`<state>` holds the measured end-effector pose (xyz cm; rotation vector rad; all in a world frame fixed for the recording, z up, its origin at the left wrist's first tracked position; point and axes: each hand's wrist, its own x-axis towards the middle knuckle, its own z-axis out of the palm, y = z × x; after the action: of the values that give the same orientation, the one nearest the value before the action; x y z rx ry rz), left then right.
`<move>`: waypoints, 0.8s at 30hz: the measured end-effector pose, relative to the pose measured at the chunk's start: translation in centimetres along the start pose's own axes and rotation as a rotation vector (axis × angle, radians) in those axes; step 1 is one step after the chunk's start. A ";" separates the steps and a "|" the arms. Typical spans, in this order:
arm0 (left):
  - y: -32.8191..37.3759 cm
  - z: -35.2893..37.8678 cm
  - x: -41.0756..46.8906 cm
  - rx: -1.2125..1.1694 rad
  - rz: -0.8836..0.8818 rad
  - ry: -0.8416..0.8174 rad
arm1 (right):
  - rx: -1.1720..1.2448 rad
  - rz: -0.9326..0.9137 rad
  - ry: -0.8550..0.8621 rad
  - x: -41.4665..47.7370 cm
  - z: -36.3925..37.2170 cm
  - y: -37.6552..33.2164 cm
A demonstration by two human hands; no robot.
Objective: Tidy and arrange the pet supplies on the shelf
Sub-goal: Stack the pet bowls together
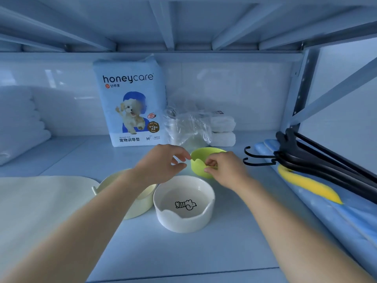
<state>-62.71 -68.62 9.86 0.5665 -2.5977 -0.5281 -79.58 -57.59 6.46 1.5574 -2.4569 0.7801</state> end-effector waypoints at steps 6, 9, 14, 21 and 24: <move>0.5 1.1 -4.7 -0.115 -0.012 0.181 | 0.040 -0.032 0.030 -1.0 -0.4 1.0; 1.0 1.4 -6.1 -0.162 0.017 0.255 | 0.010 -0.072 0.039 -1.3 -0.2 0.7; 1.6 1.5 -7.5 -0.259 0.035 0.183 | 0.044 -0.086 0.069 -1.2 -0.2 0.5; 1.9 1.3 -8.6 -0.270 0.050 0.122 | 0.146 -0.027 0.069 -1.5 0.0 0.4; 2.1 1.4 -8.8 -0.266 0.049 0.097 | 0.150 0.005 0.080 -1.4 -0.1 0.6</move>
<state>-56.74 -62.37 6.75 0.4268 -2.3916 -0.7937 -79.43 -56.21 5.78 1.5347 -2.3959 1.0280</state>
